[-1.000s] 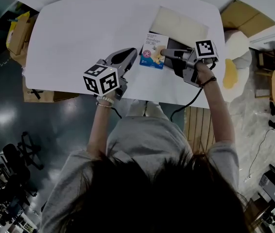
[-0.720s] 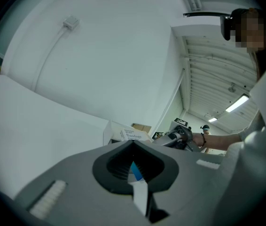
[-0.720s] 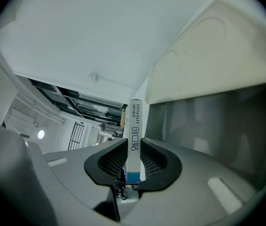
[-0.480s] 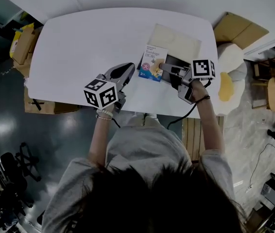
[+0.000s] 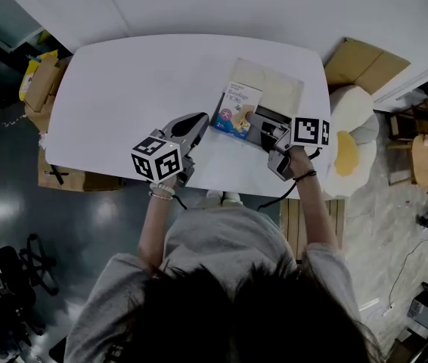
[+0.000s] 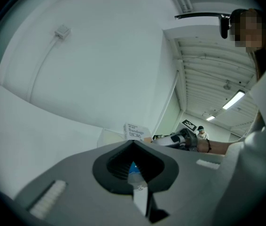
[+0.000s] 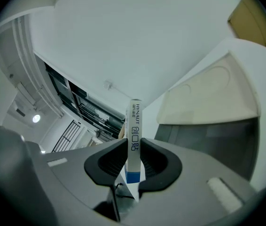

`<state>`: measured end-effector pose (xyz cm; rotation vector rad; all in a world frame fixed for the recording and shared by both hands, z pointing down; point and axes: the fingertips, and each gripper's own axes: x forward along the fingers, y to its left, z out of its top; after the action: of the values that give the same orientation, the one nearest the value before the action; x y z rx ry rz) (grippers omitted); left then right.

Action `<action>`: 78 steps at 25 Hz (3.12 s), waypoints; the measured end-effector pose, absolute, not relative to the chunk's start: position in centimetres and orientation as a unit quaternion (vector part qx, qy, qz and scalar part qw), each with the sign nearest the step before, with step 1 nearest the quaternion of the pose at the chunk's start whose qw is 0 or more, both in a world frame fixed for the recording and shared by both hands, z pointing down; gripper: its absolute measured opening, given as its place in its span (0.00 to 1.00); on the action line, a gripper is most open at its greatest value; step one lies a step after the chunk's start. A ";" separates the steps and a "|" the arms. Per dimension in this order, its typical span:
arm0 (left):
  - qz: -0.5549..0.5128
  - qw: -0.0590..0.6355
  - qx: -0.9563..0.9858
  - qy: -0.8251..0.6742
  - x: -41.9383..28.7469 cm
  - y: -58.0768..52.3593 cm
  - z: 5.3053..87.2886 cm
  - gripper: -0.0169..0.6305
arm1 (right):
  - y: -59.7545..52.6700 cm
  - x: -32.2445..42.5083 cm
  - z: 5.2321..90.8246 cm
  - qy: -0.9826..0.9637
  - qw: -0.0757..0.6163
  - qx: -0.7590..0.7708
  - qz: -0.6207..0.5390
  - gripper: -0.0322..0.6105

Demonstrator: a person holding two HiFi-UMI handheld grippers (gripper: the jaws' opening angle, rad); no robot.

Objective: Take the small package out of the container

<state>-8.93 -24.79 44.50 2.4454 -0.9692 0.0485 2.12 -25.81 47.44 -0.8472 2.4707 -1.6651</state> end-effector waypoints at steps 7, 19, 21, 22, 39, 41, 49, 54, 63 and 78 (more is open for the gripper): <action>0.008 0.235 0.903 -0.360 -8.3 -24.8 43.1 0.01 | -25.9 3.2 45.8 0.821 0.035 -0.301 -0.484 0.20; 0.004 0.202 0.911 -0.359 -6.8 -24.8 40.9 0.01 | -26.0 4.9 42.3 0.869 0.052 -0.335 -0.360 0.20; 0.004 0.197 0.912 -0.360 -6.7 -24.8 40.7 0.01 | -25.9 5.2 41.8 0.876 0.049 -0.340 -0.339 0.20; 0.003 0.195 0.912 -0.360 -6.5 -24.8 40.6 0.01 | -25.9 5.3 41.6 0.878 0.049 -0.342 -0.331 0.20; 0.001 0.156 0.919 -0.361 -6.1 -24.3 38.0 0.01 | -24.9 6.6 37.9 0.901 0.017 -0.394 -0.181 0.20; 0.000 0.152 0.920 -0.362 -6.0 -24.3 37.7 0.01 | -24.8 7.0 37.6 0.901 0.015 -0.400 -0.167 0.20; -0.005 0.137 0.920 -0.367 -5.9 -24.2 36.7 0.01 | -24.4 7.6 36.0 0.900 0.011 -0.422 -0.113 0.20; -0.009 0.129 0.918 -0.374 -6.0 -24.1 36.2 0.01 | -24.1 7.9 35.2 0.898 0.018 -0.431 -0.089 0.20; -0.014 0.121 0.917 -0.381 -6.1 -24.0 35.6 0.01 | -23.7 8.2 34.7 0.896 0.025 -0.438 -0.074 0.20; -0.012 0.122 0.915 -0.384 -6.5 -24.1 35.6 0.01 | -23.8 8.1 34.9 0.894 0.025 -0.441 -0.075 0.20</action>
<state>-6.50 -24.12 35.64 2.6718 -1.1200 -0.0336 8.13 -23.85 34.90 -1.3643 2.7656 -0.2309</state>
